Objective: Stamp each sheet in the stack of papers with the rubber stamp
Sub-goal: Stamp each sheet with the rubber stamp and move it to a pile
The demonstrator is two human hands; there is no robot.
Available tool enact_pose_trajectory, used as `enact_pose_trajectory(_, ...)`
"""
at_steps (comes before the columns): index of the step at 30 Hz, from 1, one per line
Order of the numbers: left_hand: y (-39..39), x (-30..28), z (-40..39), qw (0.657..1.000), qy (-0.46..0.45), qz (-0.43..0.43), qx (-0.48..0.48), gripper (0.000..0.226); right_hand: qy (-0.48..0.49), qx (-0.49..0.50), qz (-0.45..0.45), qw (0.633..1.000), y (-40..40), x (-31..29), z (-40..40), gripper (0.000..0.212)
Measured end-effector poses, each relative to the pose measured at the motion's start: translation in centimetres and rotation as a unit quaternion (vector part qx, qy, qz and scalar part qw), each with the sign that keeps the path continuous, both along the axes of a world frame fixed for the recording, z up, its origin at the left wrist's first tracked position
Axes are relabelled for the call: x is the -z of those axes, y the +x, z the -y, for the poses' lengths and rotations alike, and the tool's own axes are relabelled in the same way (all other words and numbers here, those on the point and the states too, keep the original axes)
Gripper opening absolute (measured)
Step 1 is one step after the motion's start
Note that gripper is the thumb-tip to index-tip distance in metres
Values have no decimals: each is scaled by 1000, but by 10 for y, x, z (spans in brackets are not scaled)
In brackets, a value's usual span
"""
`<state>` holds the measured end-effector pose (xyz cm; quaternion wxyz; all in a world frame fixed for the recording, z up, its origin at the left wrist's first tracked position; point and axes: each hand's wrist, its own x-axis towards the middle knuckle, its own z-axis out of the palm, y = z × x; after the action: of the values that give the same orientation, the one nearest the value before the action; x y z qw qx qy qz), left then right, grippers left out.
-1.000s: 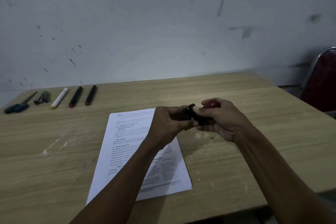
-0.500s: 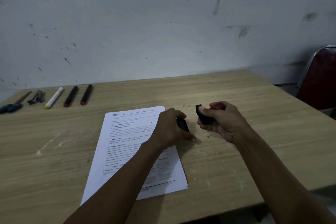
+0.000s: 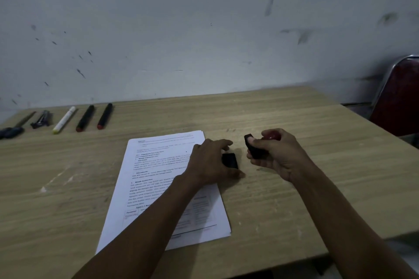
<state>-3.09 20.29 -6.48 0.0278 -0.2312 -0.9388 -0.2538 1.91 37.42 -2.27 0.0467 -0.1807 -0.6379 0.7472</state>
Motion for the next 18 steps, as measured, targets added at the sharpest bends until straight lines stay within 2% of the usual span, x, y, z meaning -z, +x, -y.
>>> enact_pose_trajectory(5,1,0,2,1000,17,-4,8,74,7,-6,1,1000,-1,2,3,41)
enact_pose_trajectory(10,2,2,0,999,34,-6,4,76,16,-12,12,1000,-4,3,6,27)
enact_pose_trajectory(14,1,3,1,999,34,5,4,87,30,-21,10,999,-3,-1,9,13)
enact_pose_trajectory(16,3,1,4,999,52,2,0,91,66,-31,-8,997,-1,-3,13,13)
enact_pose_trajectory(18,4,-1,12,996,89,3,-5,88,148,-41,-38,987,4,-6,18,12)
